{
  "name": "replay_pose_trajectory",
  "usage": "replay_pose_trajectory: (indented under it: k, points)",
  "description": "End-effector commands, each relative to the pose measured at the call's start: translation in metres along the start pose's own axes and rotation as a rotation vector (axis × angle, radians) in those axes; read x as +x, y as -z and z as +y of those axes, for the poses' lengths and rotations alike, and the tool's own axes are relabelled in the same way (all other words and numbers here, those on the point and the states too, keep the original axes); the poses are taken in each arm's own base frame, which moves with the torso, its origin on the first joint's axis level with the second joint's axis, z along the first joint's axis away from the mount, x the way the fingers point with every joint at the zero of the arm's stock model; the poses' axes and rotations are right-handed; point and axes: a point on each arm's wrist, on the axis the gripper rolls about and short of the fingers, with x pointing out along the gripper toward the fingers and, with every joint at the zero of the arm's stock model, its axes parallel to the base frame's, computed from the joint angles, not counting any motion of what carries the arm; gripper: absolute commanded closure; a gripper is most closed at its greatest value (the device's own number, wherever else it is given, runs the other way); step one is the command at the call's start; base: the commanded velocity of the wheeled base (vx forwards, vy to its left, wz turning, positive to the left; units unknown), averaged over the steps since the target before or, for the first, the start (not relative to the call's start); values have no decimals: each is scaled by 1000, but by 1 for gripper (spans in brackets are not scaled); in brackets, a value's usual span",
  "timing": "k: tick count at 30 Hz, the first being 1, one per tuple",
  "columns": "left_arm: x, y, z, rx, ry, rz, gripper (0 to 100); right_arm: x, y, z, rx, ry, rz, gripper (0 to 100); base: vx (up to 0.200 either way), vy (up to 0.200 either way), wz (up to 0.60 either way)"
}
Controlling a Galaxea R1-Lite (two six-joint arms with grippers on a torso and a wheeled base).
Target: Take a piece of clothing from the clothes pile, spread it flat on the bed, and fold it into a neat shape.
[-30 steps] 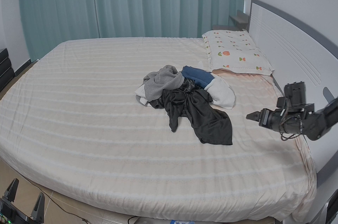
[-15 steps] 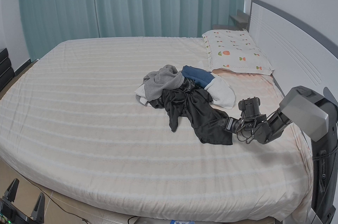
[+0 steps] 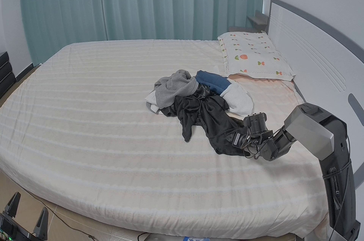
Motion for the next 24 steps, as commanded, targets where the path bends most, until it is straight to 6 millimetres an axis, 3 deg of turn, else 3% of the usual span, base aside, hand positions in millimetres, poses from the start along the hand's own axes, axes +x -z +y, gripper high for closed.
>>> replay_pose_trajectory:
  k: [1,6,13,15,17,18,19,20,22,24]
  points:
    - [0,5,0,-3,0,0,0,1,3,6,-6,-12,2,100,0,0,0]
    - [0,5,0,-5,2,0,0,-4,3,11,-5,-35,-15,100,0,0,0]
    - [0,5,0,4,11,-2,0,-47,-14,16,16,-153,-101,100,0,0,0]
    - [0,5,0,10,14,2,0,-74,-26,23,79,-221,-117,100,0,0,0]
    - [0,5,0,10,14,2,0,-80,-29,25,93,-241,-119,100,0,0,0]
    - [0,5,0,-13,16,2,0,-115,-40,33,155,-337,-105,100,0,0,0]
    - [0,5,0,-14,16,2,0,-118,-41,33,157,-342,-104,100,0,0,0]
    - [0,5,0,-29,17,2,0,-146,-45,38,174,-407,-86,100,0,0,0]
    - [0,5,0,-29,14,0,0,-173,-48,42,178,-456,-83,100,0,0,0]
    - [0,4,0,-34,11,-11,0,-184,-49,44,178,-475,-87,100,0,0,0]
